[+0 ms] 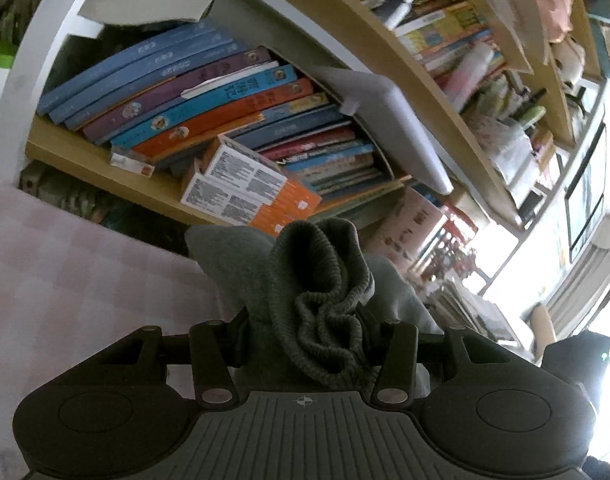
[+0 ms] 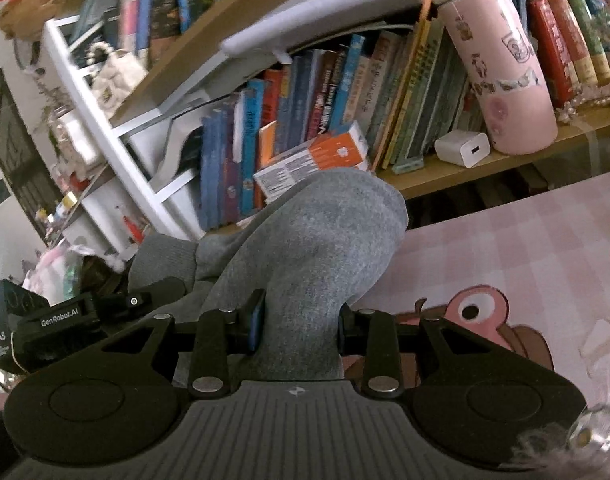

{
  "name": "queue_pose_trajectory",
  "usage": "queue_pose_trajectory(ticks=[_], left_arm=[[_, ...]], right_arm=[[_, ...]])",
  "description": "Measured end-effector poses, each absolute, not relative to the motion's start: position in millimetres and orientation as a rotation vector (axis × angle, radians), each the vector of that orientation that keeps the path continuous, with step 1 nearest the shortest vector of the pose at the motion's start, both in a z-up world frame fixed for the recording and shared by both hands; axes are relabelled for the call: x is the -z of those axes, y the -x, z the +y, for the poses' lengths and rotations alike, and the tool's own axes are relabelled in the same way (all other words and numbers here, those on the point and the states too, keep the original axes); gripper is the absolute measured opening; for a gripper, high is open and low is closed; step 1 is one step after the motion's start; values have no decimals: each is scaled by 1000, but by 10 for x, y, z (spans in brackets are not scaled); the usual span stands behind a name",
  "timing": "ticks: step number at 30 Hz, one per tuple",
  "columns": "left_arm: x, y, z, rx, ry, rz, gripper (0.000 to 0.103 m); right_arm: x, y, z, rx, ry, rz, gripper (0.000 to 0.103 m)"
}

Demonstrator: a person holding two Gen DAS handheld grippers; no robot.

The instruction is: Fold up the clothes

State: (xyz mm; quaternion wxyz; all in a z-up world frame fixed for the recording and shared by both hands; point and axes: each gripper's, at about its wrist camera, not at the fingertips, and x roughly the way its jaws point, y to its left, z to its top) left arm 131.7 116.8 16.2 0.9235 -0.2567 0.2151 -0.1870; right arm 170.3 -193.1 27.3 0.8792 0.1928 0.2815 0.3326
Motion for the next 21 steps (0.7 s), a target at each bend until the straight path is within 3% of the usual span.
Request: queue_pose_trajectory(ticks=[17, 20, 21], left_arm=[[247, -2107, 1376, 357, 670, 497, 48], [303, -2139, 1404, 348, 689, 516, 51], [318, -2141, 1413, 345, 692, 522, 55]], right_arm=[[141, -2559, -1924, -649, -564, 689, 32], [198, -2593, -1928, -633, -572, 705, 40], [219, -2598, -1927, -621, -571, 707, 47]])
